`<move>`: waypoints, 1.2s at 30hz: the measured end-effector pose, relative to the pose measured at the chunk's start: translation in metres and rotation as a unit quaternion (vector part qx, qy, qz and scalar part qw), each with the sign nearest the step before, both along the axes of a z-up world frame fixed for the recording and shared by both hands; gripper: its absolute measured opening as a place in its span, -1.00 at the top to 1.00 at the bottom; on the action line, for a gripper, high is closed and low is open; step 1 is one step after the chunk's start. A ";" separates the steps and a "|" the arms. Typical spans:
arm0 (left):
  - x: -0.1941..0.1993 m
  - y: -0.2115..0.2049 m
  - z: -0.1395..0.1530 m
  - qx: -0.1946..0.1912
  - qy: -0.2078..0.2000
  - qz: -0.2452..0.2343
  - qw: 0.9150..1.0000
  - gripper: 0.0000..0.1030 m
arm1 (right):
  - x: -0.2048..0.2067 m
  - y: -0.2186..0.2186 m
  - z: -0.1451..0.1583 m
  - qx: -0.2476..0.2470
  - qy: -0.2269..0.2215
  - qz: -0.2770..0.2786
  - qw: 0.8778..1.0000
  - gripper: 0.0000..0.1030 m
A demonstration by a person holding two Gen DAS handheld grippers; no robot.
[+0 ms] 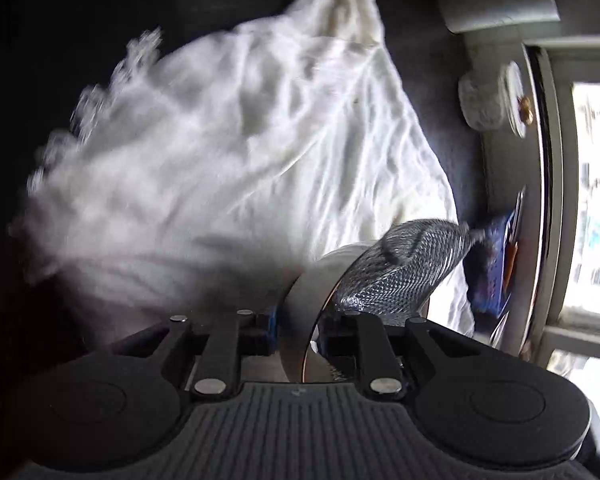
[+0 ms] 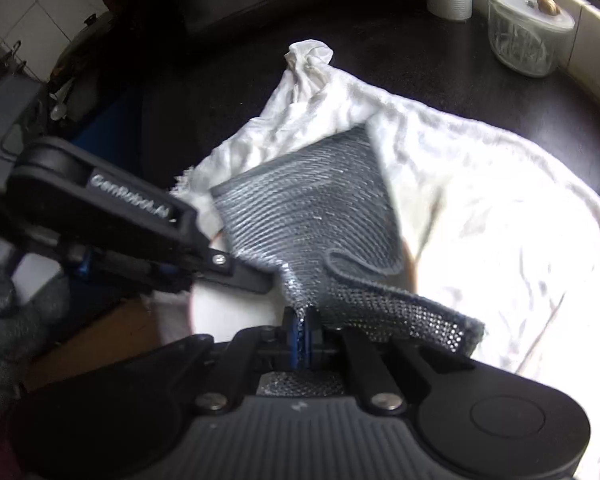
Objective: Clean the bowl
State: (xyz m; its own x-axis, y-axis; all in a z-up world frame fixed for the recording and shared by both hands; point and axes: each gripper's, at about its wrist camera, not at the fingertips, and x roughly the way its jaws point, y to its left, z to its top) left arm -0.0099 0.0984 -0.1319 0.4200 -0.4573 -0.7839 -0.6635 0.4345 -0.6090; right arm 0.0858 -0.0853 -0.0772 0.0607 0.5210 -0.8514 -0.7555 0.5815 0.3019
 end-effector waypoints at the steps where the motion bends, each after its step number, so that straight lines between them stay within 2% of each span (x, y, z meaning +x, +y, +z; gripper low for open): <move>1: 0.000 -0.003 0.001 0.005 -0.002 -0.009 1.000 0.64 | -0.002 0.000 0.000 0.001 0.002 0.000 1.000 0.93; 3: 0.007 -0.012 0.009 0.041 -0.017 -0.067 0.997 0.63 | -0.005 0.001 0.000 0.004 0.006 0.001 1.000 0.93; 4: 0.013 -0.020 0.016 0.075 -0.026 -0.115 0.990 0.63 | -0.007 0.002 0.000 -0.003 -0.003 0.009 1.000 0.94; 5: 0.021 -0.029 0.025 0.125 -0.039 -0.172 0.976 0.63 | -0.008 0.003 0.000 -0.012 -0.017 0.019 1.000 0.94; 7: 0.031 -0.038 0.036 0.193 -0.064 -0.233 0.951 0.55 | -0.008 0.004 0.004 -0.026 -0.041 0.036 0.998 0.94; 9: 0.041 -0.054 0.046 0.265 -0.092 -0.323 0.904 0.50 | -0.008 0.003 0.008 -0.042 -0.067 0.054 0.995 0.94; 10: 0.044 -0.059 0.049 0.280 -0.104 -0.355 0.886 0.50 | -0.006 0.002 0.010 -0.051 -0.082 0.063 0.993 0.93; 12: 0.051 -0.069 0.054 0.313 -0.130 -0.426 0.839 0.50 | -0.004 0.001 0.013 -0.066 -0.110 0.085 0.988 0.94; 14: 0.052 -0.079 0.061 0.355 -0.154 -0.477 0.789 0.51 | -0.003 0.001 0.014 -0.077 -0.136 0.115 0.981 0.94; 16: 0.049 -0.087 0.064 0.377 -0.168 -0.514 0.753 0.59 | -0.004 0.000 0.014 -0.089 -0.162 0.143 0.972 0.95; 17: 0.049 -0.090 0.063 0.389 -0.174 -0.533 0.731 0.62 | -0.005 0.000 0.012 -0.095 -0.173 0.156 0.968 0.95; 18: 0.049 -0.092 0.062 0.395 -0.175 -0.541 0.722 0.64 | -0.007 0.000 0.011 -0.101 -0.185 0.169 0.963 0.96; 19: 0.050 -0.092 0.061 0.397 -0.174 -0.542 0.720 0.65 | -0.008 0.000 0.009 -0.101 -0.188 0.175 0.961 0.97; 20: 0.050 -0.091 0.060 0.394 -0.171 -0.540 0.724 0.70 | -0.010 -0.001 0.008 -0.099 -0.186 0.178 0.961 0.97; 21: 0.050 -0.089 0.059 0.386 -0.168 -0.531 0.735 0.74 | -0.011 -0.002 0.006 -0.097 -0.185 0.180 0.961 0.97; 22: 0.049 -0.086 0.058 0.371 -0.162 -0.514 0.756 0.75 | -0.012 -0.003 0.005 -0.096 -0.179 0.179 0.963 0.97; 23: 0.049 -0.082 0.057 0.353 -0.153 -0.491 0.781 0.77 | -0.012 -0.003 0.004 -0.094 -0.172 0.174 0.965 0.97; 26: 0.045 -0.067 0.052 0.293 -0.123 -0.417 0.851 0.78 | -0.006 -0.005 0.002 -0.073 -0.120 0.126 0.982 0.97; 28: 0.042 -0.057 0.048 0.251 -0.103 -0.367 0.890 0.78 | -0.009 -0.007 0.004 -0.062 -0.095 0.094 0.989 0.97; 29: 0.039 -0.050 0.045 0.225 -0.090 -0.331 0.912 0.78 | -0.011 -0.009 0.005 -0.057 -0.087 0.081 0.991 0.96; 31: 0.033 -0.038 0.035 0.175 -0.059 -0.262 0.947 0.78 | -0.012 -0.009 0.006 -0.049 -0.077 0.063 0.994 0.96; 32: 0.030 -0.033 0.030 0.151 -0.043 -0.228 0.961 0.78 | -0.010 -0.008 0.006 -0.043 -0.069 0.055 0.995 0.96; 33: 0.028 -0.029 0.026 0.128 -0.031 -0.198 0.971 0.77 | -0.008 -0.010 0.006 -0.029 -0.053 0.042 0.997 0.96; 35: 0.019 -0.024 0.019 0.087 -0.011 -0.142 0.986 0.77 | -0.006 -0.013 0.005 -0.017 -0.035 0.021 0.999 0.96; 36: 0.015 -0.022 0.016 0.071 -0.002 -0.117 0.991 0.76 | -0.007 -0.013 0.004 -0.015 -0.034 0.016 0.999 0.96</move>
